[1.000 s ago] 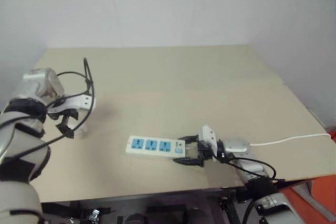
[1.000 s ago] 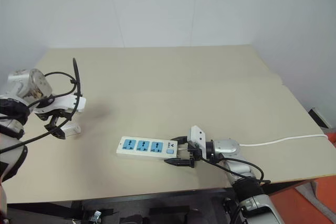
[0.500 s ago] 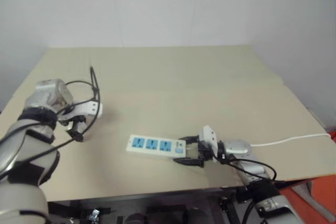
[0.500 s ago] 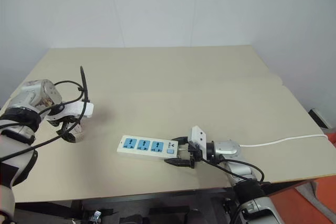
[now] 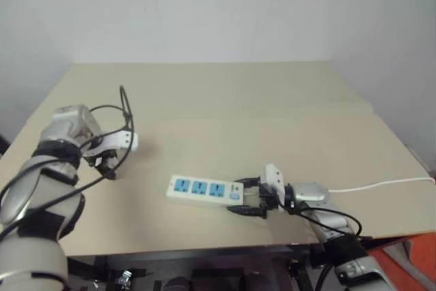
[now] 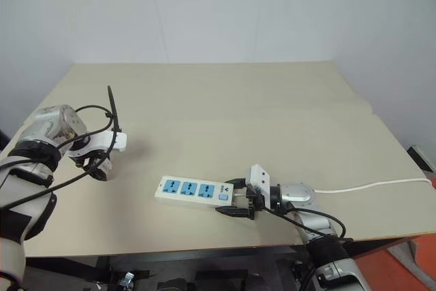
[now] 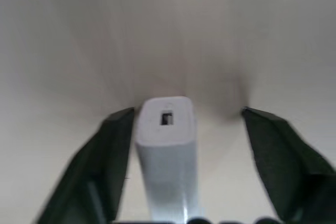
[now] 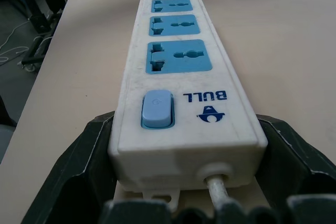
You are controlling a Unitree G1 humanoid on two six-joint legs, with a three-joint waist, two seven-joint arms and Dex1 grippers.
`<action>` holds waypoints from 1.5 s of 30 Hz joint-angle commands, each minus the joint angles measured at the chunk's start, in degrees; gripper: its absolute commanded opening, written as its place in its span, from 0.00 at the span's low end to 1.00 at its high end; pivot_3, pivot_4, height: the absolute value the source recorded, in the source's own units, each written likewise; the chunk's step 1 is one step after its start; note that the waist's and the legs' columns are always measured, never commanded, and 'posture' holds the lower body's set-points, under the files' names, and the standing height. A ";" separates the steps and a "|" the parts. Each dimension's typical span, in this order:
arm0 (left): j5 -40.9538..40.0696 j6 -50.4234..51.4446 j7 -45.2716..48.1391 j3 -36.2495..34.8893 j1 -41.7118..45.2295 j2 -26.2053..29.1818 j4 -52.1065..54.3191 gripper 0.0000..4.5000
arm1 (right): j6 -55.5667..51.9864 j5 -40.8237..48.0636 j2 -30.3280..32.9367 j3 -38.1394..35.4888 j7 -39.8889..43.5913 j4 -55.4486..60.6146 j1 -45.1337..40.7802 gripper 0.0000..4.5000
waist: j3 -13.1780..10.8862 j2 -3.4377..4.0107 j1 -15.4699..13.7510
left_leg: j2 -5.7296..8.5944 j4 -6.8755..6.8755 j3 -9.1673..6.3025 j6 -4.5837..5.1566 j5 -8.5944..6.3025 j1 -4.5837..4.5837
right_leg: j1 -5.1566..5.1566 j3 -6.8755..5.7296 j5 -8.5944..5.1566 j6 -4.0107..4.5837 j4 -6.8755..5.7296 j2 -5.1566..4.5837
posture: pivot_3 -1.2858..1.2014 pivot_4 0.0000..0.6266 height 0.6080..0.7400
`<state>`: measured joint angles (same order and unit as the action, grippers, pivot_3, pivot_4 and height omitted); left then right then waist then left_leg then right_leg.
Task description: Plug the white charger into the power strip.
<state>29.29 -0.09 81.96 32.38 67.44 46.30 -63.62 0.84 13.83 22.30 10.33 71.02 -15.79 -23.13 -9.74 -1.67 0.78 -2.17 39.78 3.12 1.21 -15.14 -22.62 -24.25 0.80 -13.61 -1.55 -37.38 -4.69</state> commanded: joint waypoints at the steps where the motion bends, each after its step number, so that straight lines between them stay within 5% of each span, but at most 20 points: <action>1: 1.12 -0.13 -2.32 -0.72 0.22 -0.04 -0.49 0.46 | 0.03 1.87 -0.25 -0.58 0.07 3.02 0.13 0.76 | 0.00 0.00 -0.06 | 0.00 0.00 0.00 0.00 0.00 0.02 | 0.00 0.00 0.00 0.00 -0.04 0.00 | 0.52 0.24 1.00; 5: 1.31 -0.32 -2.30 -0.82 0.40 0.01 -0.66 0.23 | 0.15 1.80 -0.35 -0.54 0.09 2.59 -0.13 0.76 | 0.01 0.00 -0.02 | 0.01 0.00 0.00 0.00 0.00 0.04 | 0.00 0.02 0.00 0.00 -0.08 0.00 | 0.52 0.24 1.00; 15: -2.22 -5.41 1.27 -4.03 1.96 1.77 2.23 0.23 | 0.44 1.55 -0.89 -0.32 0.10 1.68 -0.77 0.76 | -0.01 -0.03 0.00 | 0.00 0.00 0.00 0.00 0.00 -0.05 | -0.05 0.01 0.00 0.00 -0.06 0.01 | 0.52 0.24 1.00; 22: -21.88 -5.61 5.66 -21.79 4.66 -0.31 8.40 0.23 | 1.18 1.24 -1.46 0.30 1.06 0.67 -1.14 0.76 | -0.09 -0.19 0.16 | -0.04 0.17 -0.11 0.02 -0.01 -0.63 | -0.41 -0.11 0.00 -0.01 -0.12 0.01 | 0.52 0.24 1.00; 26: -40.01 4.63 5.34 -34.01 -6.04 -6.19 27.42 0.23 | 2.79 0.24 -1.71 1.39 3.10 -2.59 -3.24 0.76 | -0.07 -0.16 0.44 | -0.04 0.17 -0.13 0.02 -0.02 -0.50 | -0.36 -0.04 0.00 -0.01 -0.19 -0.03 | 0.52 0.24 1.00; 32: -52.62 16.74 0.82 -37.42 -21.08 -11.08 50.99 0.23 | 4.49 -0.35 -2.53 2.06 4.08 -5.26 -4.77 0.76 | -0.06 -0.15 1.67 | -0.27 0.19 -0.44 -0.02 0.00 -0.41 | -0.32 0.03 0.04 0.03 -0.28 0.20 | 0.52 0.24 1.00; 45: -64.22 25.44 -3.81 -34.63 -35.77 -16.33 67.72 0.23 | 6.58 -1.59 -3.31 3.72 7.00 -8.58 -5.93 0.76 | -0.06 -0.15 1.72 | -0.28 0.18 -0.44 -0.04 -0.01 -0.15 | -0.08 0.09 0.07 0.08 -0.23 0.26 | 0.52 0.24 1.00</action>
<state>-33.28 24.99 78.21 -2.41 32.02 30.23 1.81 6.10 12.50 19.61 12.60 76.39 -24.13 -28.41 -9.80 -1.82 2.50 -2.45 39.94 2.68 1.17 -15.15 -22.73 -24.31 0.91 -13.54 -1.47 -37.60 -4.43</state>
